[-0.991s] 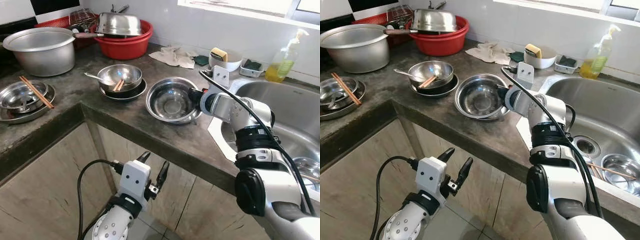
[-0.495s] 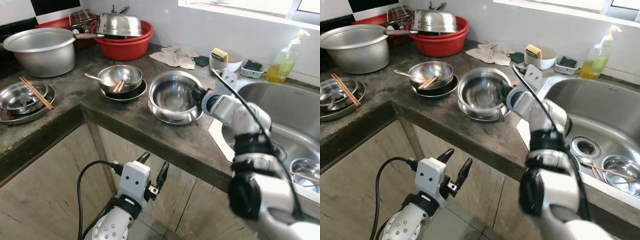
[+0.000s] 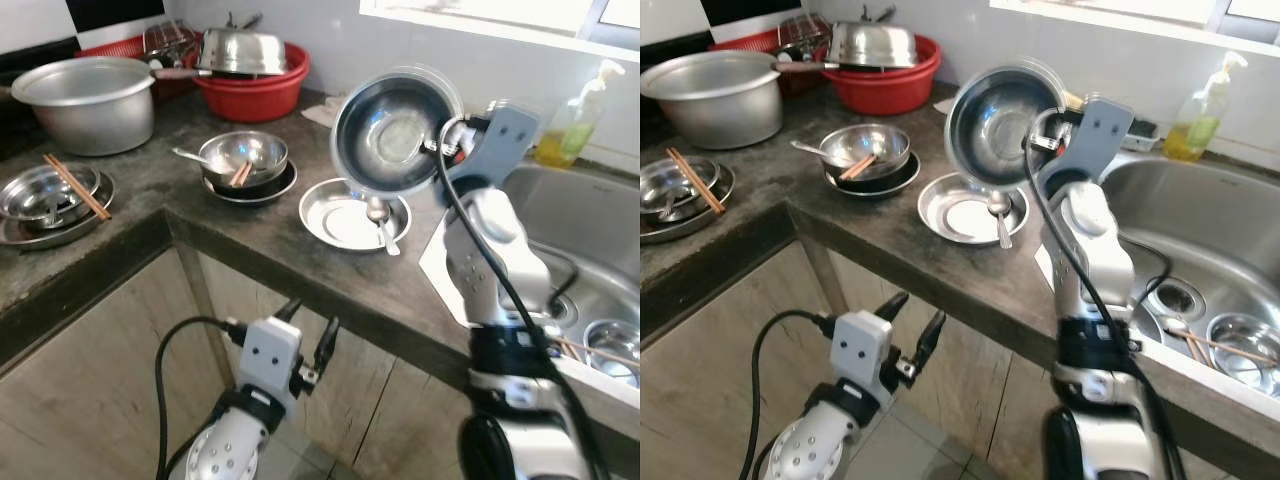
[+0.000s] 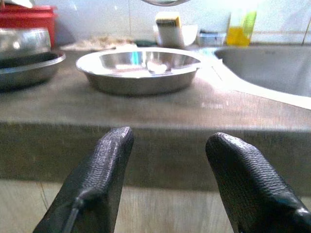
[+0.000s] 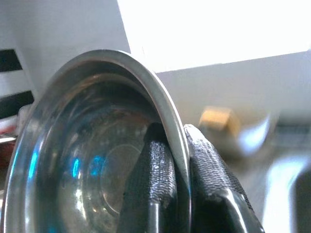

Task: Kitchen organization

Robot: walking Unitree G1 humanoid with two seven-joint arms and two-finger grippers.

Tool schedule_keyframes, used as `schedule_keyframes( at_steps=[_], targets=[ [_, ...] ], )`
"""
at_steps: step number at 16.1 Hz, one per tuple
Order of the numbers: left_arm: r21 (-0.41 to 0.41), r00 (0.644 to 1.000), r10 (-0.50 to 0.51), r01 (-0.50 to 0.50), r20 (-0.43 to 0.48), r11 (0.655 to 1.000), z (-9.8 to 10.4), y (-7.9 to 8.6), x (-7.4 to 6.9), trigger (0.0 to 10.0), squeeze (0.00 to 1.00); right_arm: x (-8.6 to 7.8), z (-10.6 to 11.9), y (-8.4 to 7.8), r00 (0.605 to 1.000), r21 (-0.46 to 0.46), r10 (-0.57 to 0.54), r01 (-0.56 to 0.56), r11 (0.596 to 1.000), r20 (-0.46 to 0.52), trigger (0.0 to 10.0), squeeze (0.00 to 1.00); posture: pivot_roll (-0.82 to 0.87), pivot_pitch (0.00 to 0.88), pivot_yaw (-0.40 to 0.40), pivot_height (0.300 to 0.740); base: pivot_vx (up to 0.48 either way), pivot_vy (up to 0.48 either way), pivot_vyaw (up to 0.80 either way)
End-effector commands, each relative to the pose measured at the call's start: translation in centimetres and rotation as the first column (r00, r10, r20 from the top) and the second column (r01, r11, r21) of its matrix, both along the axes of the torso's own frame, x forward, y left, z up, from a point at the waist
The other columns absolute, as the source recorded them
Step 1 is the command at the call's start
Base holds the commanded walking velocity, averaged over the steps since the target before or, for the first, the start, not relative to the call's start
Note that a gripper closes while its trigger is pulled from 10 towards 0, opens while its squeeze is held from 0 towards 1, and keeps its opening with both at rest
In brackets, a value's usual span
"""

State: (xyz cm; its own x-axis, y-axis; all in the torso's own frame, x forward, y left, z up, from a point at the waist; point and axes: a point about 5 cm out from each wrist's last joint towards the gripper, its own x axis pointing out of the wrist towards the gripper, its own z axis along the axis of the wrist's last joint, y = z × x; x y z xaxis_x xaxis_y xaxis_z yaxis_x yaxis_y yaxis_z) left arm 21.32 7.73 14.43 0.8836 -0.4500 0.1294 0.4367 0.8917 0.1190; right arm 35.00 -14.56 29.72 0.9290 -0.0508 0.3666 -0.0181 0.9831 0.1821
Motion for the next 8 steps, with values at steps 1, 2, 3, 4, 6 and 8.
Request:
schedule_keyframes(
  at_steps=[1, 2, 3, 4, 6, 8],
  targets=[
    [-0.015, 1.000, 0.008, -0.008, 0.030, 1.000, 1.1, -0.1, 0.1, 10.0, 0.00, -1.8, 0.8, 0.8, 0.995, -0.111, -0.019, 0.029, 0.993, 0.093, 0.0, 0.00, 0.17, 0.078, -0.049, 0.740, 0.000, 0.000, 0.00],
    [-0.022, 0.999, 0.010, -0.009, 0.041, 1.000, 1.5, -0.2, 0.2, 10.0, 0.00, -2.4, 0.7, 0.8, 0.992, -0.167, -0.038, 0.058, 0.984, 0.119, 0.0, 0.00, 0.17, 0.079, -0.045, 0.740, 0.000, 0.000, 0.00],
    [-0.029, 0.999, 0.013, -0.011, 0.052, 0.999, 1.8, -0.2, 0.3, 10.0, 0.00, -3.0, 0.4, 0.8, 0.989, -0.196, -0.053, 0.079, 0.977, 0.135, 0.0, 0.00, 0.17, 0.079, -0.043, 0.740, 0.000, 0.000, 0.00],
    [-0.044, 0.998, 0.018, -0.015, 0.067, 0.999, 2.4, -0.2, 0.5, 10.0, 0.00, -4.1, -0.2, 0.6, 0.982, -0.232, -0.075, 0.115, 0.966, 0.172, 0.0, 0.00, 0.16, 0.079, -0.037, 0.740, 0.000, 0.000, 0.00],
    [-0.059, 0.997, 0.023, -0.019, 0.077, 0.998, 2.8, -0.1, 0.7, 10.0, 0.00, -5.6, -1.0, 0.0, 0.972, -0.267, -0.118, 0.170, 0.948, 0.202, 0.0, 0.00, 0.16, 0.078, -0.028, 0.740, 0.000, 0.000, 0.00],
    [-0.055, 0.996, 0.019, -0.014, 0.085, 0.998, 3.1, -0.2, 0.8, 10.0, 0.00, -6.9, -2.2, -0.6, 0.964, -0.325, -0.176, 0.235, 0.916, 0.201, 0.0, 0.00, 0.16, 0.077, -0.026, 0.740, 0.000, 0.000, 0.00]
  ],
)
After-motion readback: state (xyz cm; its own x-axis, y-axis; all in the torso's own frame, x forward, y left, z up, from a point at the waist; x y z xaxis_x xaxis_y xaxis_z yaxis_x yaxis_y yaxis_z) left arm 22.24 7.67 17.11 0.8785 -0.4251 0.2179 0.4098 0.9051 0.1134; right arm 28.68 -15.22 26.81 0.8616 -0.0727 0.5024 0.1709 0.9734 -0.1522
